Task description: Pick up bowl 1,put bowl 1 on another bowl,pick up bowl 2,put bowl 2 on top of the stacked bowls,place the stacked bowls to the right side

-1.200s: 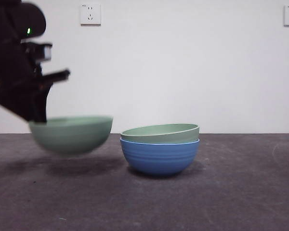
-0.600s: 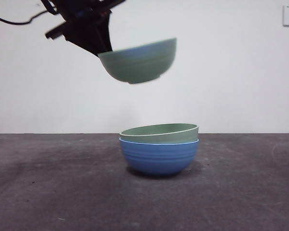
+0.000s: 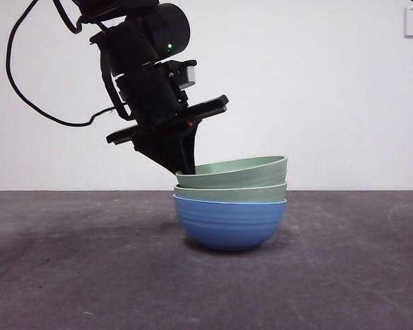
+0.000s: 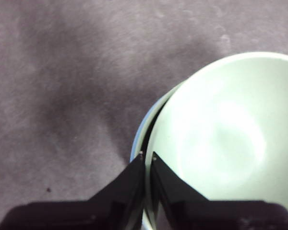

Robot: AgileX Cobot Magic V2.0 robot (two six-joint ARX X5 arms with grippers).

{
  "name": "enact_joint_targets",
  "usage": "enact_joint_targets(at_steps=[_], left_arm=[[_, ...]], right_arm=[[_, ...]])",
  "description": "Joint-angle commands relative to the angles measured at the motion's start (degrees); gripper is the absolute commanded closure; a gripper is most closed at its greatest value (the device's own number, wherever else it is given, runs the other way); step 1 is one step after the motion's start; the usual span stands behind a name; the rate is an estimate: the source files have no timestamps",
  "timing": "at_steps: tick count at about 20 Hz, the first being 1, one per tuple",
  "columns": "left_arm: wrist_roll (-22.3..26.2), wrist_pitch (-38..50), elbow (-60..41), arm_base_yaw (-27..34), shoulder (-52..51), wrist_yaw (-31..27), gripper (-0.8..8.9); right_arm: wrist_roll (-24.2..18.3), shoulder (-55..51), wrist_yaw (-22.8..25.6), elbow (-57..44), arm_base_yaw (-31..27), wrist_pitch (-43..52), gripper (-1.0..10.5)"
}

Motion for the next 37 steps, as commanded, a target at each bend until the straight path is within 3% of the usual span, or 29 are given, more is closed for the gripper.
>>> enact_joint_targets(at_steps=[1, 3, 5, 7, 14, 20, 21, 24, 27, 32, 37], left_arm=[[-0.33, 0.17, 0.09, -0.07, 0.74, -0.48, 8.22], [-0.35, 0.02, 0.13, -0.07, 0.72, -0.07, 7.74], [-0.35, -0.7, 0.13, -0.07, 0.52, 1.42, 5.75], [-0.35, -0.83, 0.13, -0.07, 0.24, 2.84, 5.0], [-0.28, -2.75, 0.15, -0.07, -3.74, 2.91, 4.98], [0.83, -5.84, 0.17, 0.09, -13.66, 2.64, 4.98], [1.11, -6.78, 0.17, 0.11, -16.28, 2.58, 4.98], [2.36, -9.57, 0.2, 0.09, -24.5, 2.51, 4.98], [2.78, -12.41, 0.2, 0.09, -32.57, 2.56, 4.98], [3.78, -18.25, 0.17, 0.09, -42.29, 2.54, 4.98], [4.74, -21.44, 0.17, 0.09, -45.75, 2.51, 4.98]], right_arm=[[0.37, 0.02, 0.15, -0.24, -0.02, 0.17, 7.3], [0.37, 0.02, 0.15, -0.24, -0.02, 0.15, 7.3], [0.37, 0.02, 0.13, -0.24, -0.02, 0.13, 7.3], [0.39, 0.24, 0.13, -0.24, -0.02, 0.13, 7.2], [0.46, 0.92, -0.07, -0.24, -0.02, 0.11, 7.2], [0.68, 4.5, -0.28, -0.24, -0.02, 2.03, 7.1], [0.81, 5.92, -0.31, -0.24, -0.02, 2.86, 6.9], [0.9, 11.34, -2.08, -0.24, -0.04, 5.99, 4.6], [3.48, 18.21, -6.54, -0.24, -0.33, 11.8, 4.6], [7.54, 31.56, -7.85, -0.24, -1.2, 19.67, 4.6], [10.21, 40.68, -8.87, -0.24, -2.27, 23.91, 4.6]])
